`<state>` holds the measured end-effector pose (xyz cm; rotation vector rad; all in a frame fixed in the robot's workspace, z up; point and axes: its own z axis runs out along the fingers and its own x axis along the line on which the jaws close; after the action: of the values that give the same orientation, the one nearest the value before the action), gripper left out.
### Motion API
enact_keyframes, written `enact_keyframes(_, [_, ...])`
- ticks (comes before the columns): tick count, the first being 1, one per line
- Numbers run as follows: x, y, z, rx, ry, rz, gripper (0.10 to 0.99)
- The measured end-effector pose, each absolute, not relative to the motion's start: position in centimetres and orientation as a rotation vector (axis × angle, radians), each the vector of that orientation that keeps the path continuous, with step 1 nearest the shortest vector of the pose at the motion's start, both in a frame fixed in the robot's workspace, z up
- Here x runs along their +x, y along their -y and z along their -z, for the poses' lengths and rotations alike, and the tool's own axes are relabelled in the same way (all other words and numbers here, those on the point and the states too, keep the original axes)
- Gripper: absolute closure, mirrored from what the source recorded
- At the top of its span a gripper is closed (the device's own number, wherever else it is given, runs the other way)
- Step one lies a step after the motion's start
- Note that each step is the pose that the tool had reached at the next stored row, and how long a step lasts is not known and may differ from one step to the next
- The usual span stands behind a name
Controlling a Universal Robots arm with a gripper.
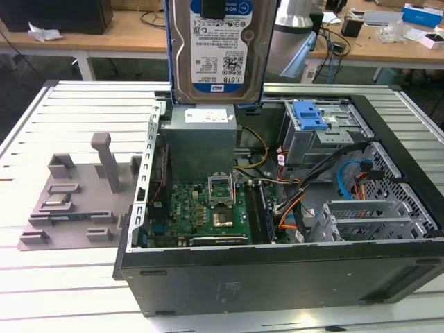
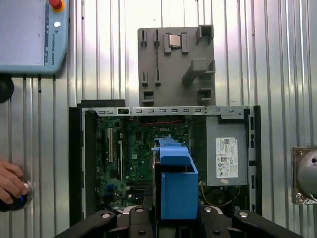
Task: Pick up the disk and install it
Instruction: 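Pick up the disk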
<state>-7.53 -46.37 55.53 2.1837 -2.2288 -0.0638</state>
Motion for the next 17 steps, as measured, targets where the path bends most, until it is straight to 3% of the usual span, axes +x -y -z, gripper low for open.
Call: enact_keyframes(17, [-7.5,52.4,-55.4,2.184,2.229,0.064,0.725])
